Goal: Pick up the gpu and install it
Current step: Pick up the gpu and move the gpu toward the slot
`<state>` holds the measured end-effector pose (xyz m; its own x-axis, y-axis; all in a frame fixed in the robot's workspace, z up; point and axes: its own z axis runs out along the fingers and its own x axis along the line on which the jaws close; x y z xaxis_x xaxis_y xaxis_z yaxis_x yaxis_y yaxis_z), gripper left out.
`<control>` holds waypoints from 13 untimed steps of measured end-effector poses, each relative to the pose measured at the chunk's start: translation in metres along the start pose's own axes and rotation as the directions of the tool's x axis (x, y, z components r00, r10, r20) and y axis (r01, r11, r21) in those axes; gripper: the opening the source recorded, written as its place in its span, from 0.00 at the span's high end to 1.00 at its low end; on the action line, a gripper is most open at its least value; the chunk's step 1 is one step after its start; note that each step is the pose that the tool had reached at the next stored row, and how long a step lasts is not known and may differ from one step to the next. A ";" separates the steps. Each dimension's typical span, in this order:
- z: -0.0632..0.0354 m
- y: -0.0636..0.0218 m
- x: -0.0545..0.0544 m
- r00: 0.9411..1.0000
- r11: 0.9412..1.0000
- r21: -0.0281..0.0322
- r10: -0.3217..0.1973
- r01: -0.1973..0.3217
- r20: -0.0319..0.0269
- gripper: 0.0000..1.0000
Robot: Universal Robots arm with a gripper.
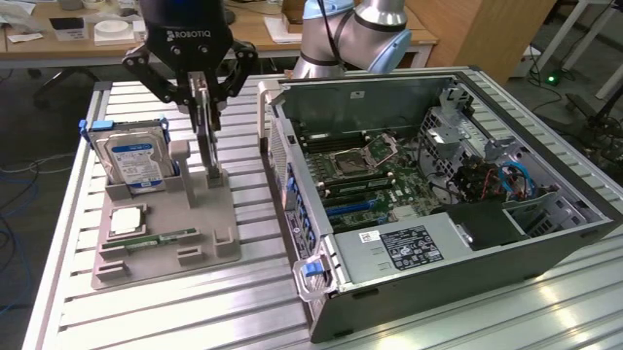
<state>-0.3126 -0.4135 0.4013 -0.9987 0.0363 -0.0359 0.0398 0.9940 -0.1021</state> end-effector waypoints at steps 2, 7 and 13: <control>-0.0031 -0.0003 0.000 1.000 1.000 0.000 0.000 0.000 0.000 0.72; -0.0139 -0.0014 -0.001 1.000 1.000 0.000 0.000 0.000 0.000 0.72; -0.0187 -0.0019 -0.001 1.000 0.998 -0.061 0.002 -0.002 -0.003 0.72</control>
<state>-0.3126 -0.4135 0.4201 -0.9987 0.0384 -0.0336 0.0398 0.9984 -0.0413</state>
